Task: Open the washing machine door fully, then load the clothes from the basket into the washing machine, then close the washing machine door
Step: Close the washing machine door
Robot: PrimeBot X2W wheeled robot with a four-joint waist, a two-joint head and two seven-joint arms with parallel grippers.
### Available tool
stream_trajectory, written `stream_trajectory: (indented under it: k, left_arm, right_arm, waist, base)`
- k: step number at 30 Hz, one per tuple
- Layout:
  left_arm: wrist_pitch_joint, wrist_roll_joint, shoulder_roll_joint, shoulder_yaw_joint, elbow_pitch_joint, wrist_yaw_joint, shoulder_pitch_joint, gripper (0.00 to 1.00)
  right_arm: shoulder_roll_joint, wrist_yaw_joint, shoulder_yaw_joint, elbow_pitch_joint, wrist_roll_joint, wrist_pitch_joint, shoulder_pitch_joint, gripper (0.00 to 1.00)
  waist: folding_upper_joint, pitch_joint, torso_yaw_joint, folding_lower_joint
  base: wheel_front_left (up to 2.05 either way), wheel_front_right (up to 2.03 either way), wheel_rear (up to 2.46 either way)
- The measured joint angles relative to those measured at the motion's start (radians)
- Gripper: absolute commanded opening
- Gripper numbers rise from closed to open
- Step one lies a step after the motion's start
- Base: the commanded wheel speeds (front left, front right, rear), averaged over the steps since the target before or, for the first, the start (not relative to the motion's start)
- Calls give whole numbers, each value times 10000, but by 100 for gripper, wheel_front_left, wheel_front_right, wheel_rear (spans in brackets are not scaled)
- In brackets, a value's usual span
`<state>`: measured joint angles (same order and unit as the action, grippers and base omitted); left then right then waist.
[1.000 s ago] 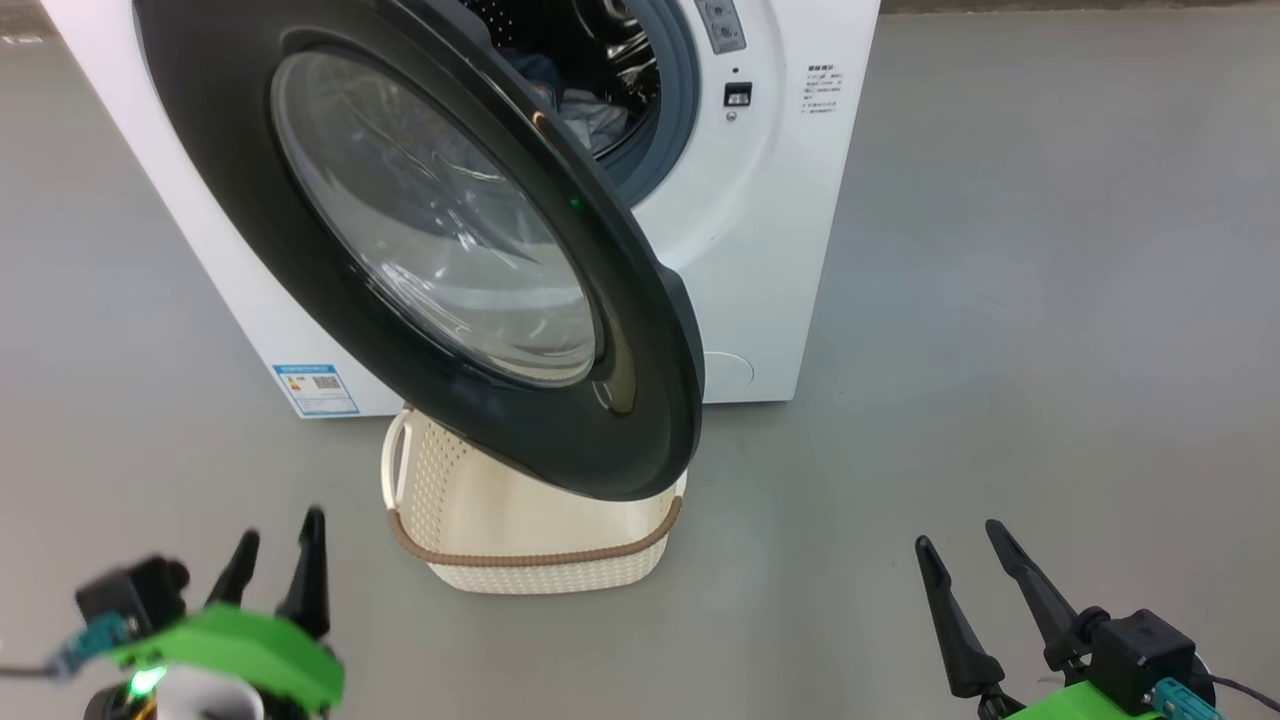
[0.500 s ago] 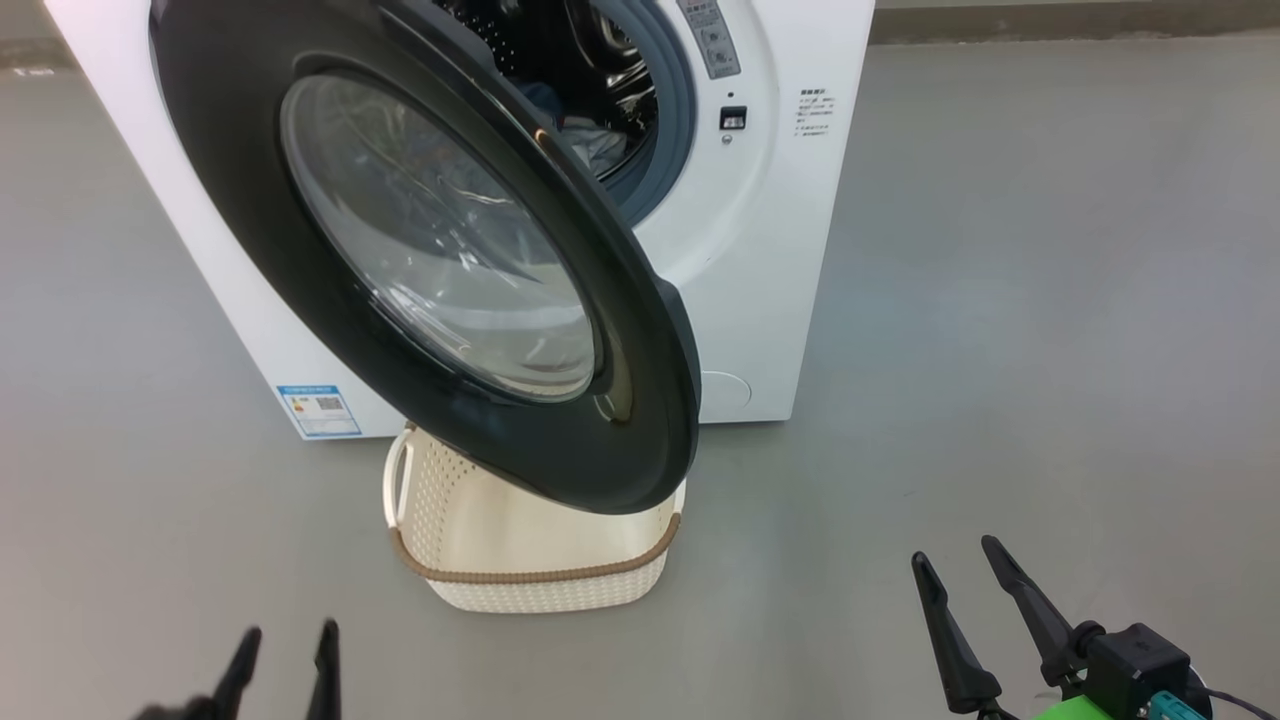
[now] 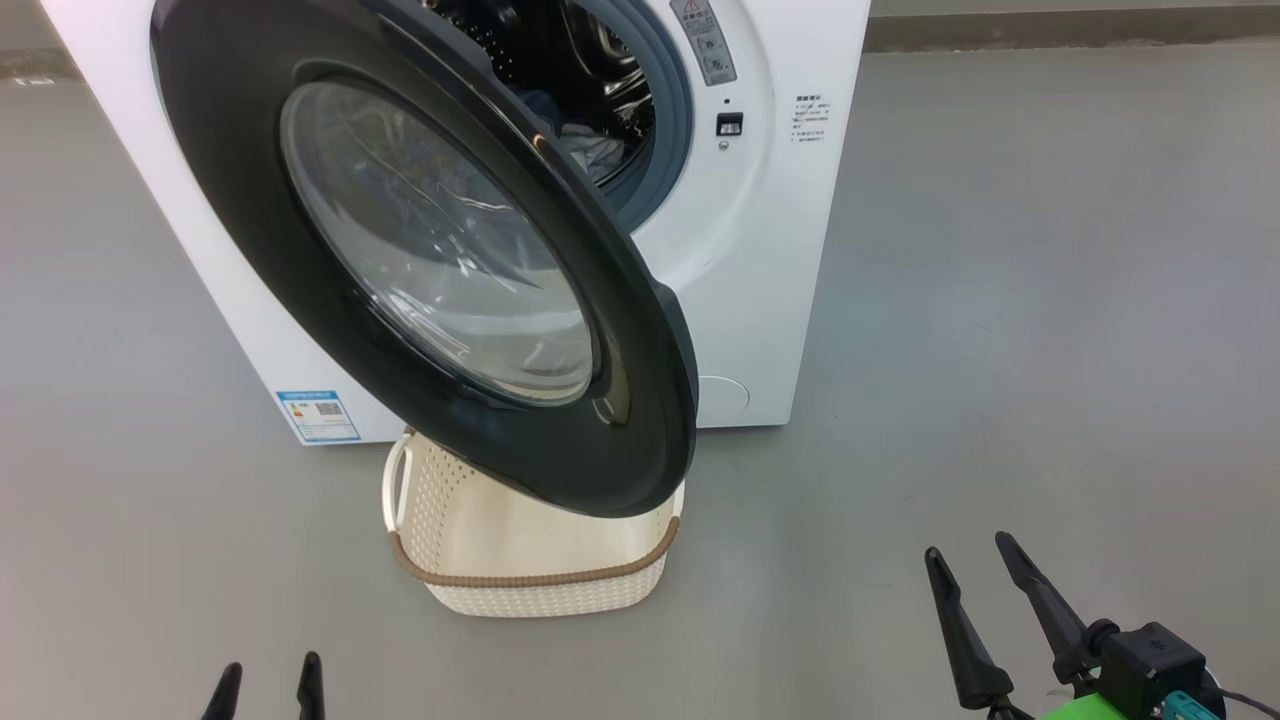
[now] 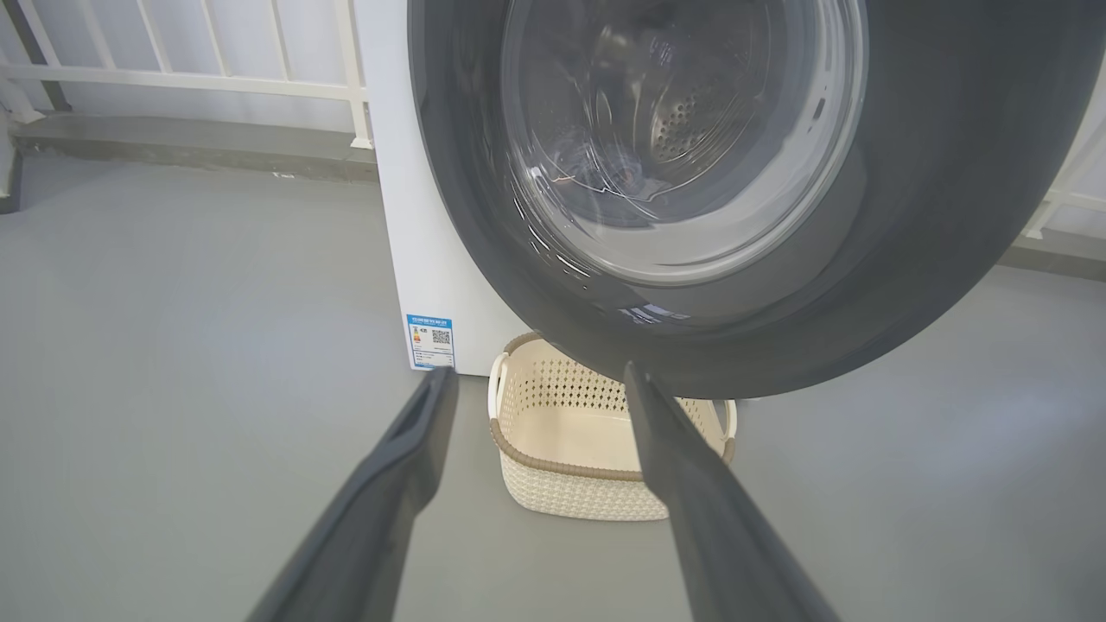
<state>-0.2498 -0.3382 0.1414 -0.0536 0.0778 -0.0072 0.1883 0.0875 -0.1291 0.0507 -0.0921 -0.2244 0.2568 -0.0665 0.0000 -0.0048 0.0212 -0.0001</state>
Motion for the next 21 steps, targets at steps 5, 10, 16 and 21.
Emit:
stream_trajectory:
  k: [5, 10, 16, 21]
  left_arm:
    - [0, 244, -224, 393, 38, -307, 0, 100]
    - [0, 420, -416, 648, 88, -522, 0, 100]
    - [-12, 631, -644, 855, 136, -700, -1, 100]
    - [-12, 706, -709, 1020, 146, -817, -2, 100]
  right_arm:
    - [-8, 0, -13, 0, 0, 0, -1, 100]
    - [-15, 0, -13, 0, 0, 0, -1, 100]
    - [-17, 0, -12, -4, 2, 0, -1, 100]
    - [-15, 0, -12, -2, 2, 0, -1, 100]
  waist:
    - [0, 4, 7, 1]
    - [0, -6, 0, 1]
    - [0, -19, -14, 1]
    - [0, -42, -30, 1]
  base:
    - [0, 0, 0]
    - [0, 0, 0]
    - [0, 0, 0]
    - [0, 0, 0]
